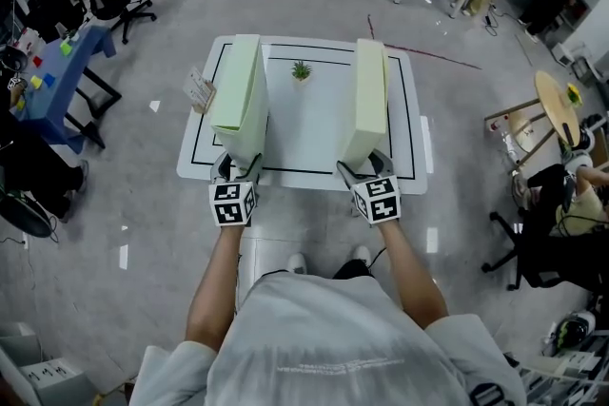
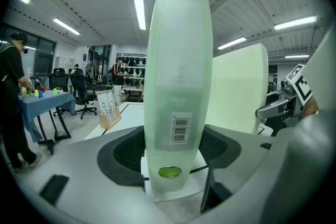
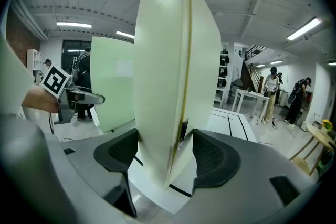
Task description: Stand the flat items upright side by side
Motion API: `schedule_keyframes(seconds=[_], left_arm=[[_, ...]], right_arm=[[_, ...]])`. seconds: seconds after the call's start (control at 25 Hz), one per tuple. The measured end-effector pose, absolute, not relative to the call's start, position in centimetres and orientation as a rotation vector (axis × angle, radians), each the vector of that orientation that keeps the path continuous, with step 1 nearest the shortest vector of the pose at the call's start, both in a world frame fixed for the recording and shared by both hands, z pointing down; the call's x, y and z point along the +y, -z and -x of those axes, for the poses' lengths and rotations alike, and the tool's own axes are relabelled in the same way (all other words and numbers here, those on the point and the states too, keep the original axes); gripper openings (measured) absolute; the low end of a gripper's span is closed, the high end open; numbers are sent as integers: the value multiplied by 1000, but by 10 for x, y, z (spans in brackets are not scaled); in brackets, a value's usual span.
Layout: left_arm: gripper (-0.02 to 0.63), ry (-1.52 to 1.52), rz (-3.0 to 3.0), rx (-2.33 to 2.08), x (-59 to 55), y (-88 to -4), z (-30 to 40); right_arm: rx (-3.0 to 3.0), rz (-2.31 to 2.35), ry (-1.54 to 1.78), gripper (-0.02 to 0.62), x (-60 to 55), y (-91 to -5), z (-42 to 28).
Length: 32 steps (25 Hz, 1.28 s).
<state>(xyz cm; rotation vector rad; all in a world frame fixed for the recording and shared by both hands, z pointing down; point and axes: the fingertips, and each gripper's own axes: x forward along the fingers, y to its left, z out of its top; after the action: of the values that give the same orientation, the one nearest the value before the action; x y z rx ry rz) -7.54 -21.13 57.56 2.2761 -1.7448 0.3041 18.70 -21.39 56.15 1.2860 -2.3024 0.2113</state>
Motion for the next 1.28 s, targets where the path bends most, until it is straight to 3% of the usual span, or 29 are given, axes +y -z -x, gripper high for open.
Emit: schedule_keyframes(seconds=[0.72, 1.28], left_arm=[[322, -380, -2385, -1555, -228, -574, -47], [330, -334, -2466, -1368, -224, -570, -85]], right_arm=[[-2377, -1155, -224, 344, -218, -563, -178], [-2382, -1101, -208, 350, -219, -563, -178]])
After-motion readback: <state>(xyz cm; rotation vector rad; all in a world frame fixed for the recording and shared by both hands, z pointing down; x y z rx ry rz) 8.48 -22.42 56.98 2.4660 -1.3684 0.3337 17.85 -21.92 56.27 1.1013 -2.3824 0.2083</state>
